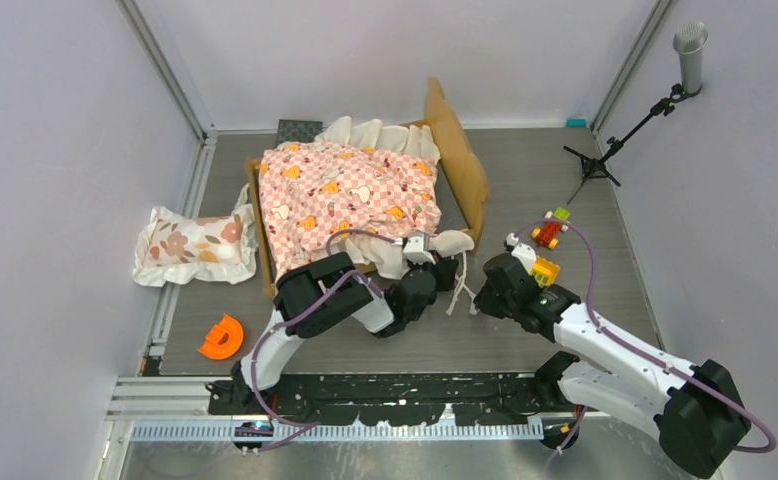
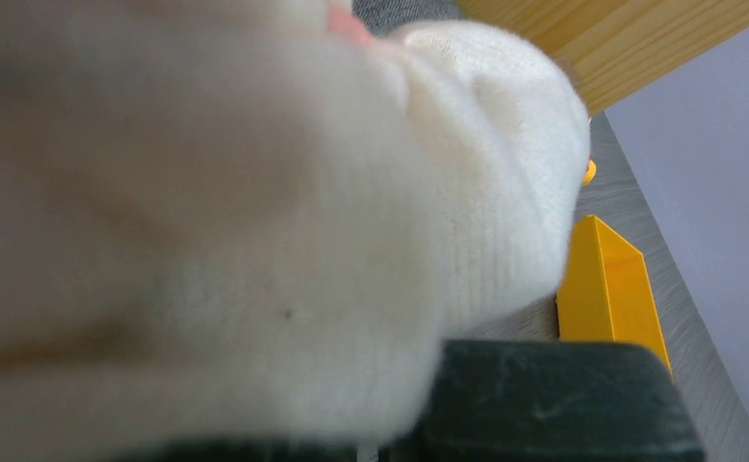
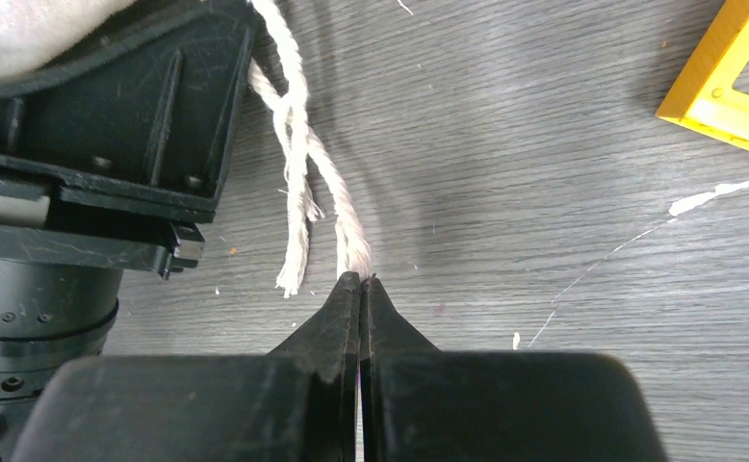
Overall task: Set up the pet bed
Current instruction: Tie the ropes to the bed frame.
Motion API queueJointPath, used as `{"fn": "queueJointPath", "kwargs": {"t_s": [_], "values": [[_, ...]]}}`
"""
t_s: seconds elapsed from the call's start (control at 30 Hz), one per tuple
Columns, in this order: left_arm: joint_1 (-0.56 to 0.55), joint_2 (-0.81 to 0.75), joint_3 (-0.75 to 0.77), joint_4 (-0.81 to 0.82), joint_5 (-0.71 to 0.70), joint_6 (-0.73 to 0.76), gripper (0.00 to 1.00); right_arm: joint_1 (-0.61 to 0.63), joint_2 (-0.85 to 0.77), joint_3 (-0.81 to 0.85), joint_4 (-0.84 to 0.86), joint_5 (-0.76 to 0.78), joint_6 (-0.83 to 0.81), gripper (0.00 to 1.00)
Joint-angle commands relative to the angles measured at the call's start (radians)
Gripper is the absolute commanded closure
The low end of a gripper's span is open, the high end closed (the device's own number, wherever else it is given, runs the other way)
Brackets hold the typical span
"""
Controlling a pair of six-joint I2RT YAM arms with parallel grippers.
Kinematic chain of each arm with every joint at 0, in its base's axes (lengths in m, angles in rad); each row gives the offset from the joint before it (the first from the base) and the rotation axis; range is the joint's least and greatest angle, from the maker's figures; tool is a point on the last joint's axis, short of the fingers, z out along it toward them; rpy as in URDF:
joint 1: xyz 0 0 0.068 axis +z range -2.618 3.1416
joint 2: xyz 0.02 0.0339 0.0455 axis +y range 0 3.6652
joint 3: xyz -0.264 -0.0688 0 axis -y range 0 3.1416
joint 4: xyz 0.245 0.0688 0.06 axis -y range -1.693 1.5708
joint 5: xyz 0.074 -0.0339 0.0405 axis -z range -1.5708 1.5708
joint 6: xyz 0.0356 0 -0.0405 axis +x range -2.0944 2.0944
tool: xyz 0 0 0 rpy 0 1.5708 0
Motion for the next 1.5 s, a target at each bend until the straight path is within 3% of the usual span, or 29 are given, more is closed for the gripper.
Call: {"fn": "queueJointPath", "kwargs": {"t_s": [0.0,0.33,1.0,1.47], "values": [[0.006,-0.04,-0.042,0.1,0.034,0.034,0.95,-0.002,0.004,0.004,0.085,0.02,0.033,0.99],[0.007,-0.056,-0.083,0.167,0.115,0.089,0.97,-0.043,0.117,0.064,0.196,0.017,0.017,0.99],[0.007,-0.08,-0.139,0.21,0.144,0.109,0.99,-0.093,0.289,0.088,0.436,0.019,0.0,0.99],[0.007,-0.081,-0.137,0.211,0.144,0.12,1.0,-0.093,0.333,0.094,0.594,-0.098,-0.498,0.99]]}}
